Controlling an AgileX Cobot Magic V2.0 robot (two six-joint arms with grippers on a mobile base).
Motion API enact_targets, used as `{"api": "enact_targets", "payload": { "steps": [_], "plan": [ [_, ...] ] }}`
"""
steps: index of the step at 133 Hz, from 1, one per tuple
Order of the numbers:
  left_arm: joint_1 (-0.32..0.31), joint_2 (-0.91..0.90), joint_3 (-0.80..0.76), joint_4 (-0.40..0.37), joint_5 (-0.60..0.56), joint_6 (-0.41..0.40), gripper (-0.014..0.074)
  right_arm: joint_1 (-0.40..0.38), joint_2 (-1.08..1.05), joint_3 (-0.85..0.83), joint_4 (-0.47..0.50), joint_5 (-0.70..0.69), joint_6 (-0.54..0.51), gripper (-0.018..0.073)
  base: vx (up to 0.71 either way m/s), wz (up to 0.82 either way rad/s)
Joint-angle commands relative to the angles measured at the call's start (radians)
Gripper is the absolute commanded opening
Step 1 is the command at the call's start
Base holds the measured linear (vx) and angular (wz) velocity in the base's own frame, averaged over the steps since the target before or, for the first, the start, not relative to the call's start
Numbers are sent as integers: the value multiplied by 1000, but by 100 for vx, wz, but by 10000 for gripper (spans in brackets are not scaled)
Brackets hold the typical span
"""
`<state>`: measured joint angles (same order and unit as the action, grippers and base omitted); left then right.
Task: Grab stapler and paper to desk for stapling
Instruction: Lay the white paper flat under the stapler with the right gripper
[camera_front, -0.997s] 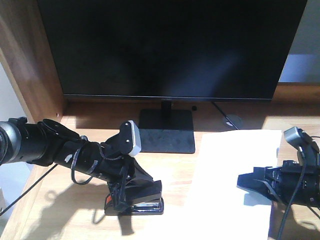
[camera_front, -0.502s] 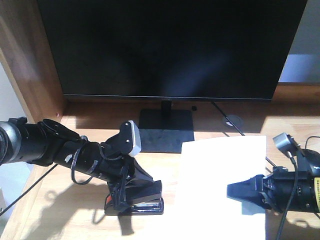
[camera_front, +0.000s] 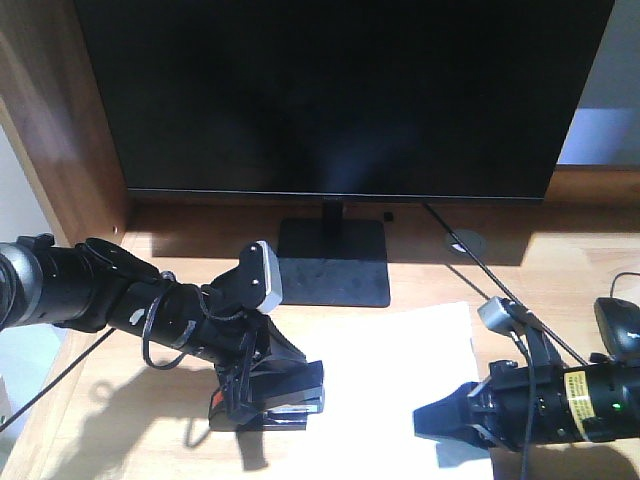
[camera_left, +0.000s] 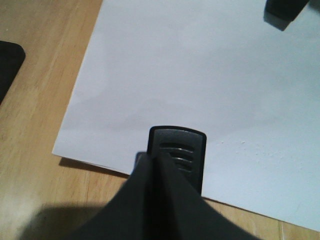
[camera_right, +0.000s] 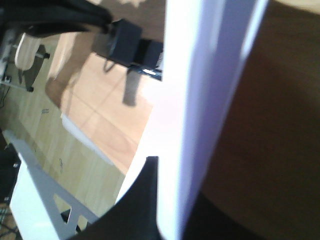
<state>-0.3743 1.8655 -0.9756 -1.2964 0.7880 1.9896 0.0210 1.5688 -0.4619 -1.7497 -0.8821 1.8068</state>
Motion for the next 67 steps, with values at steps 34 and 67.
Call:
{"api": "enact_targets", "payload": {
  "steps": [34, 67],
  "plan": [
    [-4, -40, -24, -49, 35, 0, -6, 1, 79, -23, 210, 8, -67, -3, 0, 0],
    [-4, -40, -24, -49, 35, 0, -6, 1, 151, -23, 376, -83, -149, -3, 0, 0]
  ]
}}
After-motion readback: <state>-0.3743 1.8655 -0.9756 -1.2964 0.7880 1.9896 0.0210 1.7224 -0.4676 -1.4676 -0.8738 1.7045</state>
